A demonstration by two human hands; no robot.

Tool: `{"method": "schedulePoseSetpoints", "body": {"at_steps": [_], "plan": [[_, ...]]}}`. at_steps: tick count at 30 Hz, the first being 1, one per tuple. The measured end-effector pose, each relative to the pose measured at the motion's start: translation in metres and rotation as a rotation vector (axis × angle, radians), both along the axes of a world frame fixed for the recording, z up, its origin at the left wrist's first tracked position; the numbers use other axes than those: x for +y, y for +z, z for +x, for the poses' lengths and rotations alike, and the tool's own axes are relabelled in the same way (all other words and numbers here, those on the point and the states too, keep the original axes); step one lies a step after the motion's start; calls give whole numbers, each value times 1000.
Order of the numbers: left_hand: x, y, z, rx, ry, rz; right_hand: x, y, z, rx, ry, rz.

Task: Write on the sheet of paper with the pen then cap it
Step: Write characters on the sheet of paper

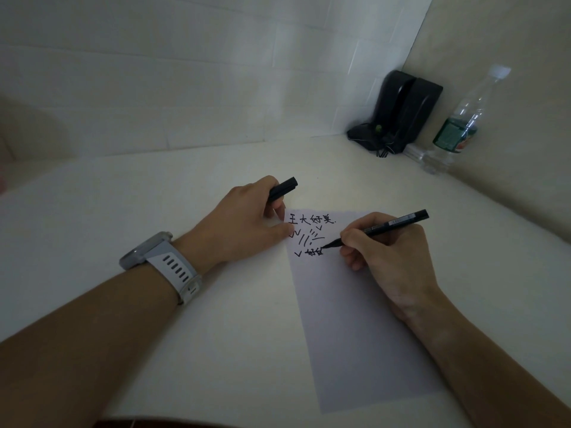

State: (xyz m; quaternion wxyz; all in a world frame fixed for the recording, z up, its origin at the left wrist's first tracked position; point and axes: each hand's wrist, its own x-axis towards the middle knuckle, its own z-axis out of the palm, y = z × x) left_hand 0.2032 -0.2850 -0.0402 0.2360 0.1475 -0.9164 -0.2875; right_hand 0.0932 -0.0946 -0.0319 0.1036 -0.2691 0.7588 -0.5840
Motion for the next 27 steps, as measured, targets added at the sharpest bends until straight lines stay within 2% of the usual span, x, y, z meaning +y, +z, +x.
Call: {"method": "schedulePoseSetpoints", "body": {"at_steps": [27], "plan": [[1,1,1,-16,1,-1,2,4,4,14,-16,59]]}}
